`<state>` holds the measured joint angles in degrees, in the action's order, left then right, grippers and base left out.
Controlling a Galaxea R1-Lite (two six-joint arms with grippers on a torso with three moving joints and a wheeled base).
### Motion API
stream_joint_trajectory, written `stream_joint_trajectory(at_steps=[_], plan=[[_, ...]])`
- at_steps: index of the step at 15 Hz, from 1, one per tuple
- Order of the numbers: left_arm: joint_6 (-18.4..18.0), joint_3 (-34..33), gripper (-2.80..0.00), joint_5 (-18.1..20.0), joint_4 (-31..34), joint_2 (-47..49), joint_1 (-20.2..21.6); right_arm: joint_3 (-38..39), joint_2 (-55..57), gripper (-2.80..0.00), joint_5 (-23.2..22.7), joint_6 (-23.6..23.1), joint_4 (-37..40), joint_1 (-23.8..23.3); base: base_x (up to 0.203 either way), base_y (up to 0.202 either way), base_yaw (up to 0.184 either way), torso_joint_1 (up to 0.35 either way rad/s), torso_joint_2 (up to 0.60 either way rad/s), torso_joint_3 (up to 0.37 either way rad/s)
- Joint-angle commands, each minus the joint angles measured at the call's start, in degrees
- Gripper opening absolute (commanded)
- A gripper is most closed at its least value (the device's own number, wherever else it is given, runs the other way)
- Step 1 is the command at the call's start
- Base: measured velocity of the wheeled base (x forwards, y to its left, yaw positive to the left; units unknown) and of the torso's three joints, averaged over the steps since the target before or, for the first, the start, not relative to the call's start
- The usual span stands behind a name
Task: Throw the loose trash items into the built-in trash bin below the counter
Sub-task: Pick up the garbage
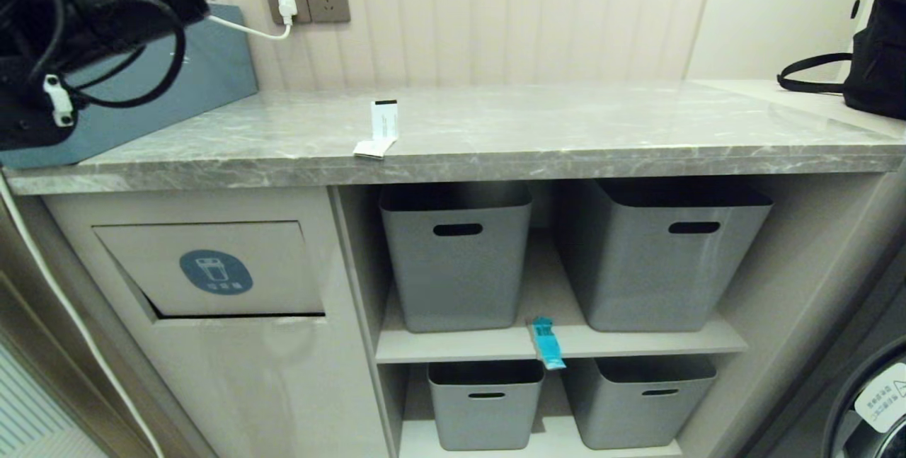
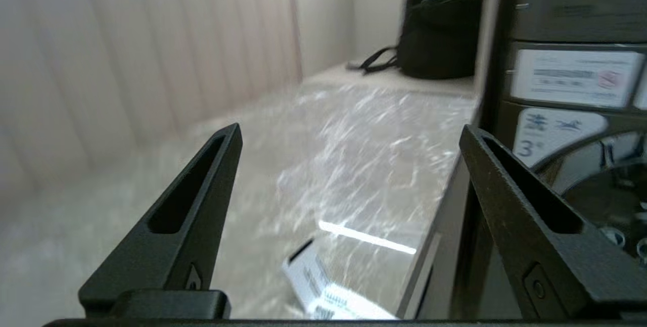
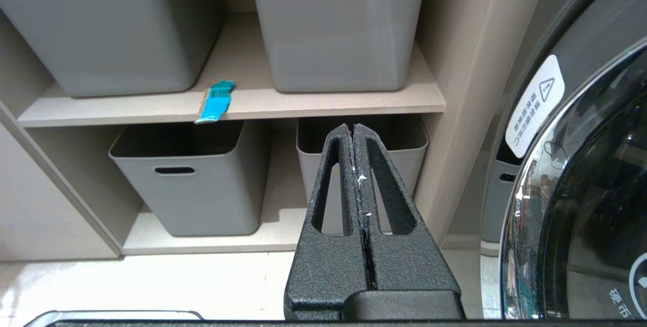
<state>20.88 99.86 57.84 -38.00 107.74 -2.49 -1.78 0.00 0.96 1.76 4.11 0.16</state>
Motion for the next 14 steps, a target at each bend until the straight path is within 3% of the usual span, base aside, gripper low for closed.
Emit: stream_joint_trajectory(at_steps=[1,3,6,8,10,12,14], plan=[[-4.8,1.1,0.0,-5.9,16.2,1.2,-3.3,0.0,0.0,-2.8,0.0,0.0,0.0,0.0,0.0,0.0,0.0,0.0,0.0,0.0],[-10.1,3.4,0.0,-20.0,26.7,0.5,-8.8,0.0,0.0,-2.8,0.0,0.0,0.0,0.0,0.0,0.0,0.0,0.0,0.0,0.0],[-15.2,8.2,0.0,-32.6,39.1,0.7,-15.1,0.0,0.0,-2.8,0.0,0.0,0.0,0.0,0.0,0.0,0.0,0.0,0.0,0.0],[-20.3,9.1,0.0,-38.8,44.9,1.0,-16.3,0.0,0.0,-2.8,0.0,0.0,0.0,0.0,0.0,0.0,0.0,0.0,0.0,0.0],[-21.1,9.2,0.0,-41.1,45.5,1.7,-16.4,0.0,0.1,-2.8,0.0,0.0,0.0,0.0,0.0,0.0,0.0,0.0,0.0,0.0],[-21.1,9.6,0.0,-46.3,45.5,3.2,-16.5,0.0,0.0,-2.8,0.0,0.0,0.0,0.0,0.0,0.0,0.0,0.0,0.0,0.0],[-21.1,10.1,0.0,-48.1,46.2,3.8,-16.5,0.0,0.0,-2.8,0.0,0.0,0.0,0.0,0.0,0.0,0.0,0.0,0.0,0.0]])
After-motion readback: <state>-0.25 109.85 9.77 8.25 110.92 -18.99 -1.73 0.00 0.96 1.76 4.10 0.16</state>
